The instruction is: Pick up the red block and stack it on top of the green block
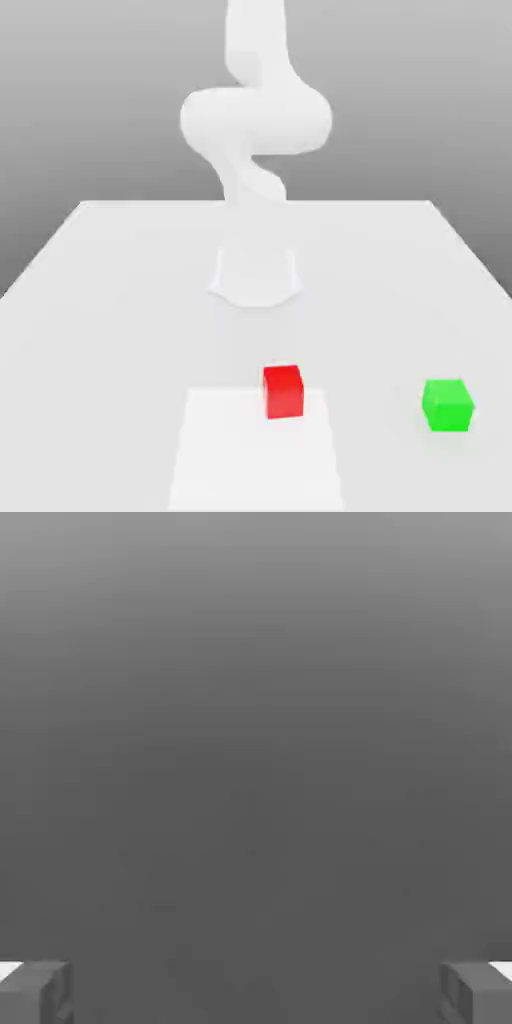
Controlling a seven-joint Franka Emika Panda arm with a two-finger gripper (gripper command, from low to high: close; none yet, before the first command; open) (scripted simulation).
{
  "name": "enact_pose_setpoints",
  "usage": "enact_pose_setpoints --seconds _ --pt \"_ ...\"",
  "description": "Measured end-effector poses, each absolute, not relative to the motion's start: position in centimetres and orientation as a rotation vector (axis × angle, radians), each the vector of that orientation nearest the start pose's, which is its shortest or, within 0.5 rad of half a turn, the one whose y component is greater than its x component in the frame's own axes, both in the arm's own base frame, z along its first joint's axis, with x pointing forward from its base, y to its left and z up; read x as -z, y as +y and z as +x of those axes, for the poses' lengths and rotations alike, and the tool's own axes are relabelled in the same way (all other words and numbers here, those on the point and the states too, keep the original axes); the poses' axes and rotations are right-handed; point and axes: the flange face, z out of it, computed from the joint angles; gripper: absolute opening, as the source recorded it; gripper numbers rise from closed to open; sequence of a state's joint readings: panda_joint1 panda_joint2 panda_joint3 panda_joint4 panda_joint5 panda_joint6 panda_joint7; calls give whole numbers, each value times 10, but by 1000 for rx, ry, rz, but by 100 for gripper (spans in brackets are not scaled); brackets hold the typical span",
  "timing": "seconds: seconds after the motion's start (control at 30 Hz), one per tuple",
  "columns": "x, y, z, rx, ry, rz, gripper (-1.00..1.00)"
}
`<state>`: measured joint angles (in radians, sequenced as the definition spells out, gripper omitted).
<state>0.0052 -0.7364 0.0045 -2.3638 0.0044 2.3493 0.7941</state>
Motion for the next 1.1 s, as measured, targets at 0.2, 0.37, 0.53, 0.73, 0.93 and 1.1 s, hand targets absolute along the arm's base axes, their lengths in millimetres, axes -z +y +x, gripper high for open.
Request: enact_pose_setpoints --seconds 0.2,0.37,0.53,0.73,0.93,1.1 --pt "-537 15 411 716 1045 -2641 0" --pt "-411 26 411 475 1045 -2773 0" --pt "-284 34 372 193 1033 -2901 0" --pt "-168 37 339 6 1020 -2970 0" --pt "-145 37 336 1 1019 -2972 -100" --pt "-151 37 337 0 1019 -2972 -100"
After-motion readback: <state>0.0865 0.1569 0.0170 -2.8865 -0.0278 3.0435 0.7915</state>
